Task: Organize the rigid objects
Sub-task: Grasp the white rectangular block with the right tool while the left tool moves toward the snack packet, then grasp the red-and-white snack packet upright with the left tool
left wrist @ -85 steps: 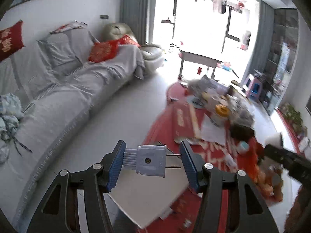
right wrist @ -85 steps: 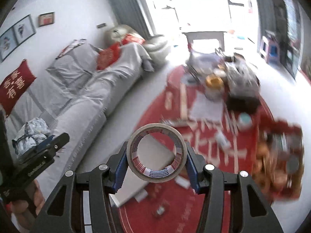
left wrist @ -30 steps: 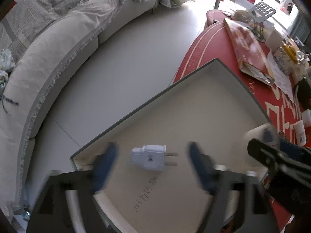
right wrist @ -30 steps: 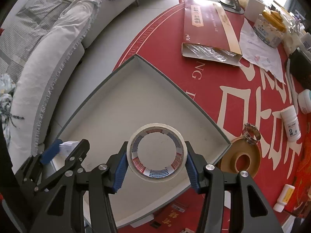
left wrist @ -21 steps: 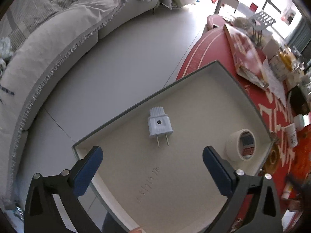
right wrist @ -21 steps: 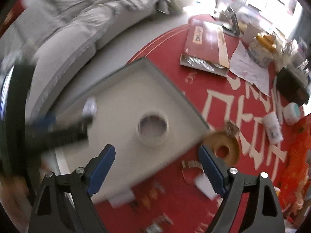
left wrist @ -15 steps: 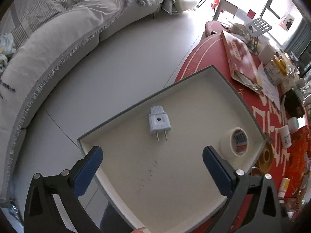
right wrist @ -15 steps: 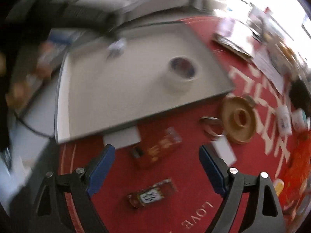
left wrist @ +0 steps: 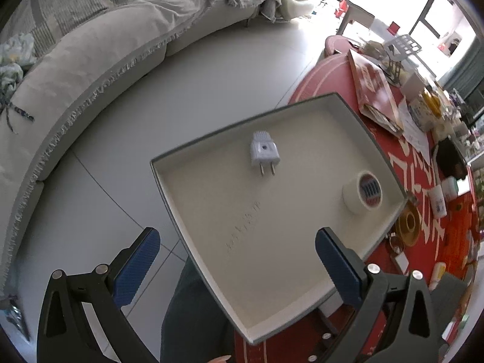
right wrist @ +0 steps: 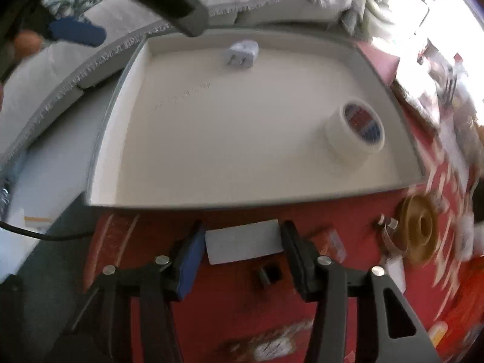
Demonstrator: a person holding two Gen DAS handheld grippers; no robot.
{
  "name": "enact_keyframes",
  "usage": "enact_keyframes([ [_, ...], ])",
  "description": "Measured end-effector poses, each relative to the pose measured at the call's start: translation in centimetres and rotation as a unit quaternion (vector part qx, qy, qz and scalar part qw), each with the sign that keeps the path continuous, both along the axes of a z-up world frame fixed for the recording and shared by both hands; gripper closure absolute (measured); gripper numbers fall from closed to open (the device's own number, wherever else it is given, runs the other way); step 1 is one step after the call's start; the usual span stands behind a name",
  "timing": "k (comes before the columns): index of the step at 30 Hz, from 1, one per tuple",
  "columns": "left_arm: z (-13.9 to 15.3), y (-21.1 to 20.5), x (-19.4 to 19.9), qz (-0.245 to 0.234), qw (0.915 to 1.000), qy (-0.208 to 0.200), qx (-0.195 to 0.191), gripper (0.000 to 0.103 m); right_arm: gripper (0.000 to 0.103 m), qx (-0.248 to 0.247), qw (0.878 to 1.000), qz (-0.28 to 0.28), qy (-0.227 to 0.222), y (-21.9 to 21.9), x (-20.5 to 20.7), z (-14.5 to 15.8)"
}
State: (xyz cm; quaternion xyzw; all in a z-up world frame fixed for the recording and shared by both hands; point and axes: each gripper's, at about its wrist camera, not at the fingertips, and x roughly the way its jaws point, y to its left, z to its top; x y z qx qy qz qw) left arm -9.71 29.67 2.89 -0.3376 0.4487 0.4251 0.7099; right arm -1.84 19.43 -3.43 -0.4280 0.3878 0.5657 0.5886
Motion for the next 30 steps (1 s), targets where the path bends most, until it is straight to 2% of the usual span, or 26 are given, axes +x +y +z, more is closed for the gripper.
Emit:
enact_keyframes([
  [2,0.1,-1.1,0.1,-0.013,0.9999,0.003,0.003,0.0,0.051,0.007,1.0,-0.021,-0.006,-1.5,0.3,0.6],
  [4,0.5,-2.9,0.3,-0.036,0.9993,0.003,0.008,0.0,0.051,0.033,0.998,-0.057,0.015,-3.7,1.1,2.4],
  [6,0.6,-4.7,0.9,-0.061,0.9981,0.002,0.012,0.0,0.051,0.055,0.991,-0.116,0.04,-6.0,3.2,4.3],
  [8,0.7,-7.4,2.0,-0.106,0.9943,-0.001,0.011,0.0,0.051,0.063,0.98,-0.18,0.06,-8.6,5.4,5.3],
  [10,-0.1,-10.6,3.8,-0.157,0.9876,0.01,0.005,0.0,0.051,0.052,0.962,-0.252,0.091,-11.3,7.9,5.1],
  [11,-0.7,-12.0,4.6,-0.178,0.9839,0.016,0.0,0.0,0.051,0.043,0.949,-0.291,0.111,-13.2,9.3,4.6],
  [13,-2.2,-14.6,6.1,-0.21,0.9771,0.035,-0.008,0.0,0.051,0.035,0.934,-0.331,0.125,-16.0,11.0,3.9],
  [15,-3.8,-16.8,7.6,-0.227,0.9722,0.053,-0.015,0.0,0.051,0.022,0.925,-0.361,0.121,-18.7,11.4,3.1],
  [18,-5.2,-18.4,9.5,-0.236,0.9689,0.075,0.001,0.001,0.051,0.013,0.911,-0.393,0.128,-22.3,11.4,1.8],
  [22,-6.9,-19.2,11.9,-0.276,0.9555,0.102,0.021,0.001,0.051,0.004,0.898,-0.415,0.145,-24.6,10.9,0.8],
  [24,-7.7,-19.0,12.3,-0.287,0.952,0.107,0.015,0.0,0.051,0.008,0.896,-0.418,0.149,-24.8,11.0,0.7],
  [27,-8.1,-17.8,12.2,-0.273,0.9586,0.078,-0.016,0.0,0.051,0.015,0.901,-0.409,0.143,-24.8,11.0,0.9],
  [30,-8.1,-17.5,12.4,-0.272,0.9585,0.082,-0.017,0.0,0.051,0.01,0.908,-0.395,0.142,-24.5,10.7,0.7],
])
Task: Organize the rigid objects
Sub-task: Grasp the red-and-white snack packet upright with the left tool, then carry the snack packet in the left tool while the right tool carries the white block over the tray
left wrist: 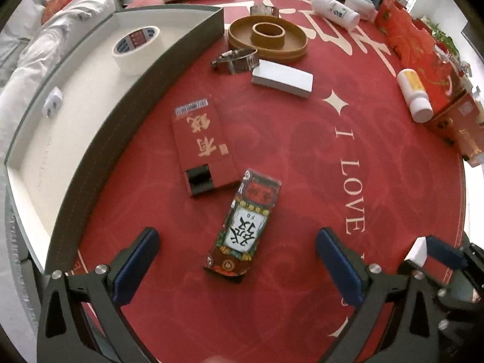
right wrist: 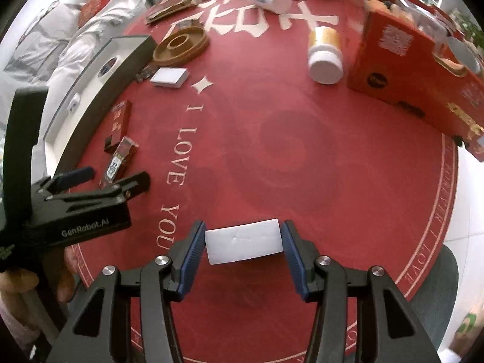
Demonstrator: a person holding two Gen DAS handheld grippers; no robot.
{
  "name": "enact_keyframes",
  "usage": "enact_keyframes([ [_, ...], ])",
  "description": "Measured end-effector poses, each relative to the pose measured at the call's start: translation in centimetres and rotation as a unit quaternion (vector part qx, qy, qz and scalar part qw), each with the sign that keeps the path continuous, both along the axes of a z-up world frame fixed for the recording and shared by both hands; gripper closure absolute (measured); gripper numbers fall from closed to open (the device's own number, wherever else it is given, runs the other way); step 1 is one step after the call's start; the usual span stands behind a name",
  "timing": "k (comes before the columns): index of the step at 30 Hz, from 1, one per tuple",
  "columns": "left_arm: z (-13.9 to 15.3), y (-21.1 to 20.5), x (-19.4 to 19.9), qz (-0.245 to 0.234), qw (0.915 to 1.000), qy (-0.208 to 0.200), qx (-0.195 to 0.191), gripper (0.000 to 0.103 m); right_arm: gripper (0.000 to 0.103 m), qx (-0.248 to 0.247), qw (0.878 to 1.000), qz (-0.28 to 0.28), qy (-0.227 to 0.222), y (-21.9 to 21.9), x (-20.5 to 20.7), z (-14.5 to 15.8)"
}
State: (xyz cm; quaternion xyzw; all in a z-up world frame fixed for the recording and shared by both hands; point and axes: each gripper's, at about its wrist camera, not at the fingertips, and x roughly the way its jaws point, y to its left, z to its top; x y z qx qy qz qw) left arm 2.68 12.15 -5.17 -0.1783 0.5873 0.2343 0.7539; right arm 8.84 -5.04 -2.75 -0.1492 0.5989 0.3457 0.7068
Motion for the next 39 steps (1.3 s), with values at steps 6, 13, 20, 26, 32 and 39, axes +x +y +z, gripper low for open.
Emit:
enact_keyframes([
  [6,0.2,-0.8,0.0,0.001,1.0,-0.003,0.004,0.01,0.032,-0.034,0.998,0.041,-0.014,1.2,-1.1,-0.5],
  [13,1.5,-4.3,-1.0,-0.053,0.9983,-0.021,0.007,0.078,0.052,-0.085,0.992,0.074,-0.06,1.3,-2.9,-0.5],
  [20,2.2,-4.7,-4.7,-0.006,0.9994,-0.031,-0.014,0.077,0.052,-0.064,0.996,0.036,-0.041,-1.0,-2.4,-0.2],
  [26,5.1,-4.1,-6.2,0.026,0.9975,-0.06,0.025,0.077,0.052,-0.042,0.998,0.02,-0.036,-2.4,-1.9,1.0],
  [32,7.0,-3.7,-8.1,0.043,0.9947,-0.082,0.044,0.077,0.052,-0.036,0.998,0.037,-0.048,-2.0,-3.2,2.3],
  [39,6.8,-3.8,-8.0,0.041,0.9944,-0.084,0.048,0.077,0.052,-0.042,0.996,0.054,-0.057,-0.7,-4.3,2.7],
])
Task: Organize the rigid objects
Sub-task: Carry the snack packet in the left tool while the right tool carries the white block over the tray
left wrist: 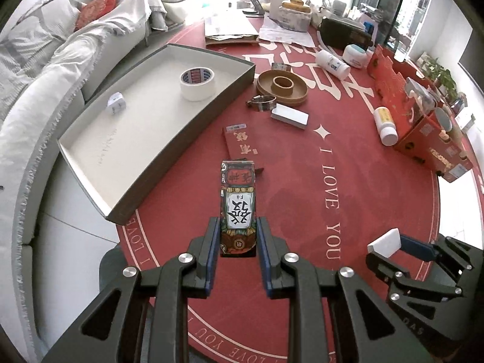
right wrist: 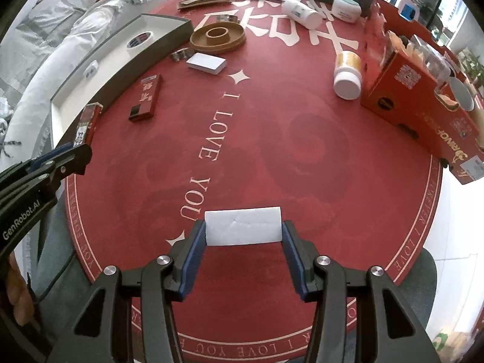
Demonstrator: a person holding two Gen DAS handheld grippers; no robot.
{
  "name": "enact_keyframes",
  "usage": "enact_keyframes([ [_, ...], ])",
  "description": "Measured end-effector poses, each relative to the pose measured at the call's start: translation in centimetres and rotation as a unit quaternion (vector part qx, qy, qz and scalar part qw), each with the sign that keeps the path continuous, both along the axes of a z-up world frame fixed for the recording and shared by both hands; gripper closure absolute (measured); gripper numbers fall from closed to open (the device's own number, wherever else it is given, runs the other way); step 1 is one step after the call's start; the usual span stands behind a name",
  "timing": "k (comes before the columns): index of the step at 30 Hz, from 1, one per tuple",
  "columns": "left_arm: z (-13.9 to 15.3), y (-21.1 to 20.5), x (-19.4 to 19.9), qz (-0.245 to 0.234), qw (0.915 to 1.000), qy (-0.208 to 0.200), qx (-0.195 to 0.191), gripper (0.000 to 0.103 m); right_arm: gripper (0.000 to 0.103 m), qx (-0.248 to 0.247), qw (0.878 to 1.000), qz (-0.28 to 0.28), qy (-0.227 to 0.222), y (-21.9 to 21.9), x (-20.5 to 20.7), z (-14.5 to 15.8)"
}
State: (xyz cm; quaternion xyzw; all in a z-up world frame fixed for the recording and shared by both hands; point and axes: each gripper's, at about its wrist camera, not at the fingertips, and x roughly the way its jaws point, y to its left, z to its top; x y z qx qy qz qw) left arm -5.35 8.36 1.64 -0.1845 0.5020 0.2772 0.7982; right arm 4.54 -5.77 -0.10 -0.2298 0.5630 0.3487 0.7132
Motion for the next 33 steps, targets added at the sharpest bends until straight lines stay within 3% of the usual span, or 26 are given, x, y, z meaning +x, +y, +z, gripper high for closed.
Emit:
enact_keyframes([
  [27,-0.2,-0.2,-0.2,-0.003,1.0,-0.002,-0.006,0.077,0.051,-0.01,1.0,-0.005,-0.003,0.0,-0.1,-0.4],
  [33,0.8,0.4,-0.2,0.006,0.9999,-0.014,0.003,0.077,0.051,-0.01,1.0,-0.008,-0.01,0.3,0.1,0.3],
])
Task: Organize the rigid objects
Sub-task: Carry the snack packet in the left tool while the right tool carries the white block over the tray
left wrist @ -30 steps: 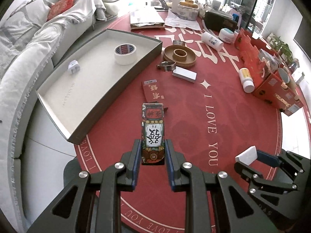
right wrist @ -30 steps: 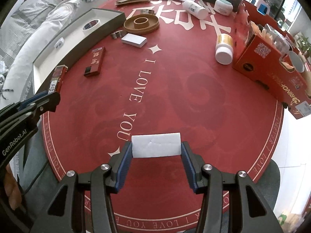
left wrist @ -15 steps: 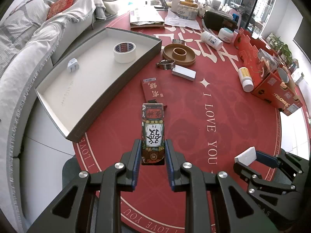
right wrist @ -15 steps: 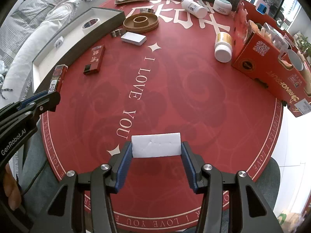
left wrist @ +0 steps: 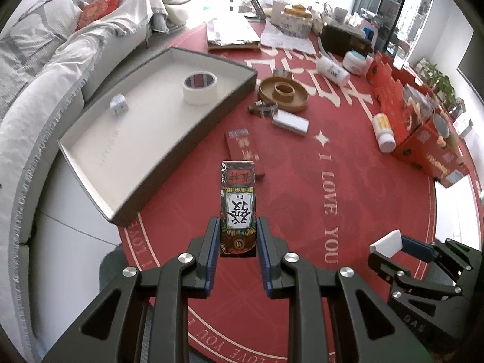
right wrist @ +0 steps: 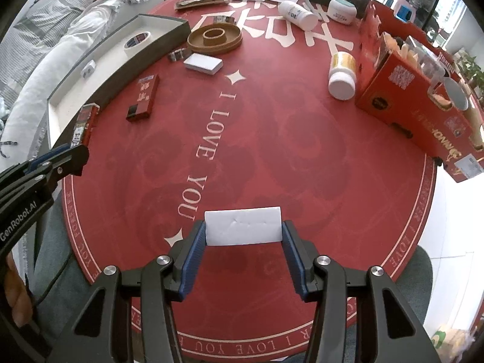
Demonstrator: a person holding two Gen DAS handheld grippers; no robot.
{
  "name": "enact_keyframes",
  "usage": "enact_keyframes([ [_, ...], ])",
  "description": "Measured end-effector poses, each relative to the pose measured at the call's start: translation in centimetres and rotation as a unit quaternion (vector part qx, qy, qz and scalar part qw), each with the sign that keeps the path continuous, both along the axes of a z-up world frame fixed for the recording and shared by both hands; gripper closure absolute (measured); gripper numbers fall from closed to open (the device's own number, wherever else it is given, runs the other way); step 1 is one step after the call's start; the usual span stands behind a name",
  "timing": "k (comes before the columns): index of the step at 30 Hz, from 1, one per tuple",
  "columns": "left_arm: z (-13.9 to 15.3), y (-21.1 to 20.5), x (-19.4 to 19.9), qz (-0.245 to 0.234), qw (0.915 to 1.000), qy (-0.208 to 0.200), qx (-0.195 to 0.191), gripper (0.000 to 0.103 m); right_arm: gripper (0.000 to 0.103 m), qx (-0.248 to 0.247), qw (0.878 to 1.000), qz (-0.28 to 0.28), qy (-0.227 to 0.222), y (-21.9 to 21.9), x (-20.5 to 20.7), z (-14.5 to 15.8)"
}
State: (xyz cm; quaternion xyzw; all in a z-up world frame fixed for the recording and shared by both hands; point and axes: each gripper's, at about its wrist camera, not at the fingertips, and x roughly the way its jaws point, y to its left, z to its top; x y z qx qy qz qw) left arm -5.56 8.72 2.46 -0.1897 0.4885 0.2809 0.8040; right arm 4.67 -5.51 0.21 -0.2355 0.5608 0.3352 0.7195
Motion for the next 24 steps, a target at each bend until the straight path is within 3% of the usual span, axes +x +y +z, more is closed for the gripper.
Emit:
enact_keyframes([
  [3,1.3,1.0,0.3,0.012,0.9999,-0.005,0.007,0.077,0.051,0.013,1.0,0.0,0.0,0.7,0.5,1.2],
  [8,4.0,3.6,1.2,0.045,0.9988,-0.015,-0.013,0.077,0.051,0.048,0.999,0.015,-0.009,3.4,1.4,4.3],
  [16,10.0,7.8,3.1,0.075,0.9961,-0.042,0.019,0.077,0.051,0.113,0.992,0.048,-0.03,9.9,3.2,11.2],
  [24,13.7,13.5,3.8,0.126,0.9897,-0.063,0.026,0.077,0.051,0.166,0.983,0.068,-0.025,16.4,5.1,16.3],
])
